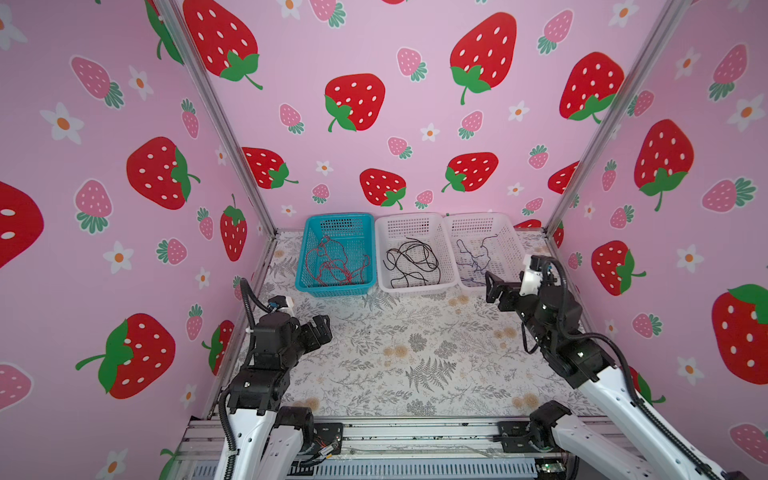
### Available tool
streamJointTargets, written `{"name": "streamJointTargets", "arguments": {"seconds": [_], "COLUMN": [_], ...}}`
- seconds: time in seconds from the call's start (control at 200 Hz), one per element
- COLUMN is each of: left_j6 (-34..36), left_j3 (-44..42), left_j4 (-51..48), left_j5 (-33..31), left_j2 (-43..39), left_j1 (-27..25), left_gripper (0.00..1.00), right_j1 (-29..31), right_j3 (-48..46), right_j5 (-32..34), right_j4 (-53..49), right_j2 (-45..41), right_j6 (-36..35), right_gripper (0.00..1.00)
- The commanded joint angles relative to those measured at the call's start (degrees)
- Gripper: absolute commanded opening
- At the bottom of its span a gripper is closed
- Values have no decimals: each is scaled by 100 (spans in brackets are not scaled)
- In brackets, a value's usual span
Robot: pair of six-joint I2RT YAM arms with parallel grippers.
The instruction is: Untangle the cables
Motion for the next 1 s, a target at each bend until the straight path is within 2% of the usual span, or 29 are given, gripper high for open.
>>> {"name": "streamJointTargets", "arguments": {"seconds": [0.0,0.175,0.41,0.695,0.995], "left_j6": [-23,158,458,1082,1989], "left_j3": [-108,-323,-841,-1100,-1456], "left_j4": [365,743,2074,3762,5851], "left_j5": [-237,-920,-1319,-2240,-2424], "left_j2": [-99,70,384,1664,3080], "left_j1": [-113,-399,-643,-681,-606], "left_gripper": [99,99,99,99,99], "right_j1": [-14,-18,-16,-21,-23], "right_j3": [-542,-1444,-1724,-1944,-2087], "right_j5": [482,678,1215,1525,1898], "right_j4": [180,626,622,800,979], "right_j2": [-566,-1359,-1659,-1601,-1775], "right_j6": [224,134,2,52,-10], "right_gripper": [99,99,99,99,99]}}
